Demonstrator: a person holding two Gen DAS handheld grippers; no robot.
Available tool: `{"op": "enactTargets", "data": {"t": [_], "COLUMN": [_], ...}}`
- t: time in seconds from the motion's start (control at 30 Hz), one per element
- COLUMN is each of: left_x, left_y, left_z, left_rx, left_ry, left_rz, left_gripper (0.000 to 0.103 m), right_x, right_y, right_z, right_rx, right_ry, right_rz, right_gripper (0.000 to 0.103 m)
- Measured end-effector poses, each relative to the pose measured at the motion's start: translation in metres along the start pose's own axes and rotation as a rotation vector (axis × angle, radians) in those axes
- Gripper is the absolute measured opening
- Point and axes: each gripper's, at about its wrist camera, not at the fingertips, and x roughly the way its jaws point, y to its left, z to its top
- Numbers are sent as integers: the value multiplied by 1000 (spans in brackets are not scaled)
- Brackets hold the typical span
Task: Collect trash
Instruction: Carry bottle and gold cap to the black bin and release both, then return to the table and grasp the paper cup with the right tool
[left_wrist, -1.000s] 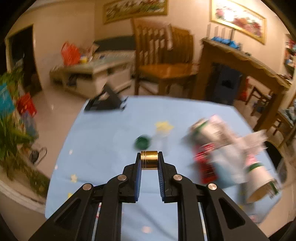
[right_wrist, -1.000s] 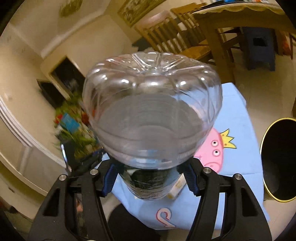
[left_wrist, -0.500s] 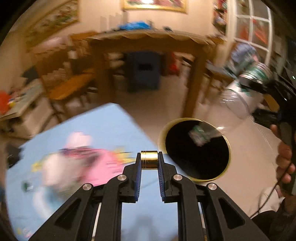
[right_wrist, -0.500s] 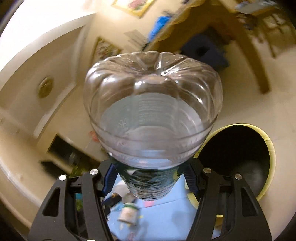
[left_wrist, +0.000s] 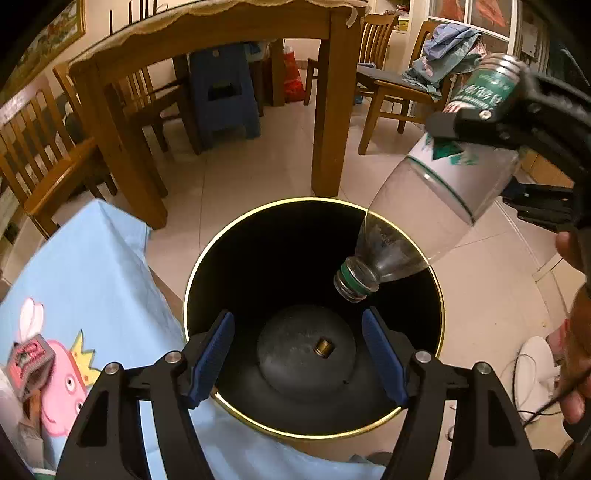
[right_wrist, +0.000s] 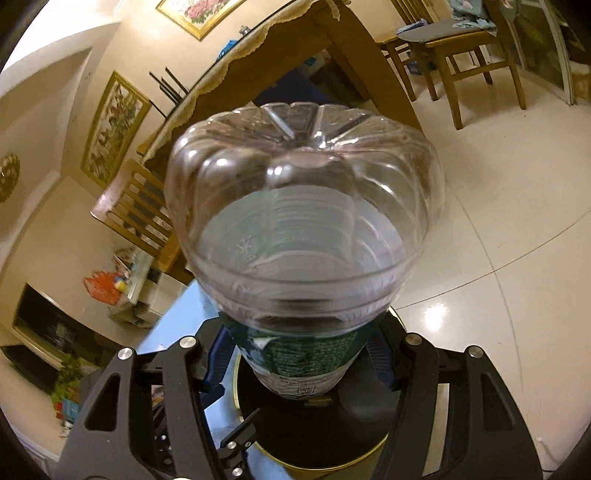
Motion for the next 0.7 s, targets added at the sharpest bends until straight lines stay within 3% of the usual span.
{"op": "enactTargets", "data": {"t": [0.2,0.3,0.4,0.47,0.5,0.63,0.7], "left_x": [-26,-54,-83,-98,-109,-141,-158], "left_y": [18,23,29,35,40,56,64], "left_z": [-19,-30,-38,-44,-49,-62,-74], "left_rx": [-68,-71,-67,-70,-82,-113,-117], "left_ry": [-13,-60,-120,-143,-152,-197,-225], "left_rz": [18,57,111,134,137,173,226], "left_gripper": [69,70,81,82,82,82,84], "right_x": [82,108,117,118,114,88,55], "right_y": [19,38,55,59,66,92,117], "right_z": [-36,-51,-59,-57,-55,-52,-54], "right_rx": [-66,-133,-159,-156,-168,-244,-318], "right_ry": [258,314,333,315,285,132,-35], "right_rz": [-111,-203,-247,-232,-243,-288,-276], "right_gripper": [61,62,67,83,86,87,87]}}
